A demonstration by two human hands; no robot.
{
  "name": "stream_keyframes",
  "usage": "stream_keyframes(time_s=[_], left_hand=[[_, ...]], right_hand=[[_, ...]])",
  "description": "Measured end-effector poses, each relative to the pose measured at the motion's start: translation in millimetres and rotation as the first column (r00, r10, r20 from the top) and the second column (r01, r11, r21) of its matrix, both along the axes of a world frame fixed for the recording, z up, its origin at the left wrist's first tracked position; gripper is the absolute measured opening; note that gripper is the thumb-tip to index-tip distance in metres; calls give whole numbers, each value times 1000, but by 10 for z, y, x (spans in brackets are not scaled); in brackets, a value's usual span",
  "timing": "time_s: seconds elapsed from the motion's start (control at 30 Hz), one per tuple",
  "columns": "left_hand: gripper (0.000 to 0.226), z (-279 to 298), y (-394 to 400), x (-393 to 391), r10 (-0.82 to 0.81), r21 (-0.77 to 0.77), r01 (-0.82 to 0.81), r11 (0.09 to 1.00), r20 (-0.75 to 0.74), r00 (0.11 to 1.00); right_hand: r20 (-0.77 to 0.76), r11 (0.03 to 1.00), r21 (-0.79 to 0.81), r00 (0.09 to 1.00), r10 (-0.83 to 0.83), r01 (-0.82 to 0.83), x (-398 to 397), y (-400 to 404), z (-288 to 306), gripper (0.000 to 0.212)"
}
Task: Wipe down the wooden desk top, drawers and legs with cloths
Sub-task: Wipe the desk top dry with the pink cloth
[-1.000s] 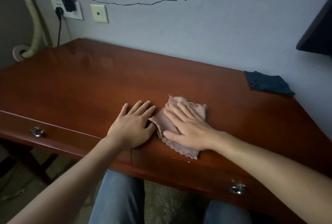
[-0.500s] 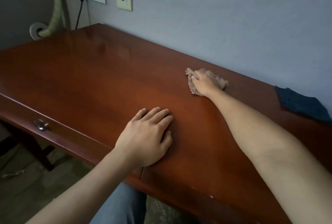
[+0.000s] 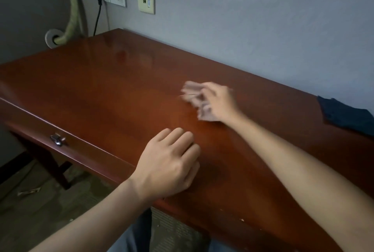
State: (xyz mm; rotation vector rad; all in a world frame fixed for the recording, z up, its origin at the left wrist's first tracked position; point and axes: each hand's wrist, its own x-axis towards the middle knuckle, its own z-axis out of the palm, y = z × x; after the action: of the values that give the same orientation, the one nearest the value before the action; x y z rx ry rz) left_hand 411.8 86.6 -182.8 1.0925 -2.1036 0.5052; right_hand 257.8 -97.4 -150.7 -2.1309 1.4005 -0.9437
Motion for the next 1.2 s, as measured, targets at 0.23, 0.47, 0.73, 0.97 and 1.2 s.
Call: stream_keyframes(time_s=[0.23,0.47,0.73,0.97,1.2], left_hand=[[11,-82,-3,-16,90,199,-62,978,-132,987],[15,258,-184,337,290,231,-208,950,-420,860],[30,125,-194,759,396,584,-258,770,-121,910],[41,103,-265,518,296,592,-154,791,-150,943],[65,-92,-324,332,221,650,-335,682,254,942]], right_hand=[[-678,999,-35,735,-33,13,-126,-294,-304,61],[-687,852,70,594,419,-519,914,1487,-224,50],[-701,986,67,696,155,-153,-73,798,-182,78],[-684,944,52,677,272,-326,101,1475,-309,74],[-741,987,110,671,1,120,-663,1126,-219,69]])
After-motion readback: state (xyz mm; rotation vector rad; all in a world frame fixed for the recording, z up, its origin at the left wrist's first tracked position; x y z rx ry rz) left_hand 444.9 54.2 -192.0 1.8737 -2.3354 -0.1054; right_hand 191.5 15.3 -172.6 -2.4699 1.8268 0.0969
